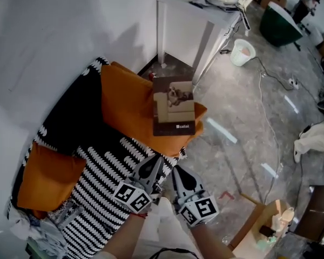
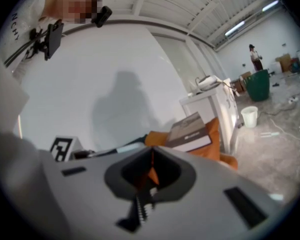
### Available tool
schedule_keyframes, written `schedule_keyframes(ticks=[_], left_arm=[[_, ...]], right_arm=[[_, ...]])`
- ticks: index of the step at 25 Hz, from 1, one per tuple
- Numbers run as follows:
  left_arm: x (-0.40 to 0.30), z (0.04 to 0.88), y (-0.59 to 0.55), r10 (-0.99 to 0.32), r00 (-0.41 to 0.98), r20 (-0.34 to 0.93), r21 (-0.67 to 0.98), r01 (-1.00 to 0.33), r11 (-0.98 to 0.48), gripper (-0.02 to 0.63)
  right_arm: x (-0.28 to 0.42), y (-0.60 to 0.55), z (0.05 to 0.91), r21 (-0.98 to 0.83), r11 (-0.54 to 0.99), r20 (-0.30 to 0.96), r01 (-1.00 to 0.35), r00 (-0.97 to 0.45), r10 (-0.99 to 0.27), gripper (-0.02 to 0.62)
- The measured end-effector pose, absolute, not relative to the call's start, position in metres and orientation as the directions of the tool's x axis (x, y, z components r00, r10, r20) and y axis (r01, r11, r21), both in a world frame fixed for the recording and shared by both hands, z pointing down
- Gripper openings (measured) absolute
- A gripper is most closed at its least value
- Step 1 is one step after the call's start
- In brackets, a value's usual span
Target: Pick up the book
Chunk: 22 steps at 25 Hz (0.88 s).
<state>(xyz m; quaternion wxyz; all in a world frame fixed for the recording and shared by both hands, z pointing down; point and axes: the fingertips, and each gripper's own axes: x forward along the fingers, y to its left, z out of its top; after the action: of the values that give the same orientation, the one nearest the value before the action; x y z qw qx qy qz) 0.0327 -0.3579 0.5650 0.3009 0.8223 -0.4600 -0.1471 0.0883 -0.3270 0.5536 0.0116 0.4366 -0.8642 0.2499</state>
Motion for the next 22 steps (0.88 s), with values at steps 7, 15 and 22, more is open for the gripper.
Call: schedule_keyframes(ticks=[7, 15, 22], left_arm=[[0.043, 0.603, -0.375, -0.797, 0.603, 0.035, 0.736, -0.555, -0.387, 0.047], [0.036, 0.639, -0.395, -0.815, 0.579, -0.003, 0.880, -0.386, -0.277, 0.225], [0.029, 0.648, -0.413, -0.840, 0.515, -0.173, 0.966, -0.075, -0.246, 0.334]], right_arm=[[0.080, -0.343, 0.578, -0.425, 0.483, 0.269, -0.765, -0.616, -0.740, 0.014], [0.084, -0.352, 0.607, -0.433, 0.444, 0.320, -0.784, -0.594, -0.738, 0.014], [0.093, -0.359, 0.623, -0.423, 0.410, 0.350, -0.808, -0.562, -0.749, 0.014]])
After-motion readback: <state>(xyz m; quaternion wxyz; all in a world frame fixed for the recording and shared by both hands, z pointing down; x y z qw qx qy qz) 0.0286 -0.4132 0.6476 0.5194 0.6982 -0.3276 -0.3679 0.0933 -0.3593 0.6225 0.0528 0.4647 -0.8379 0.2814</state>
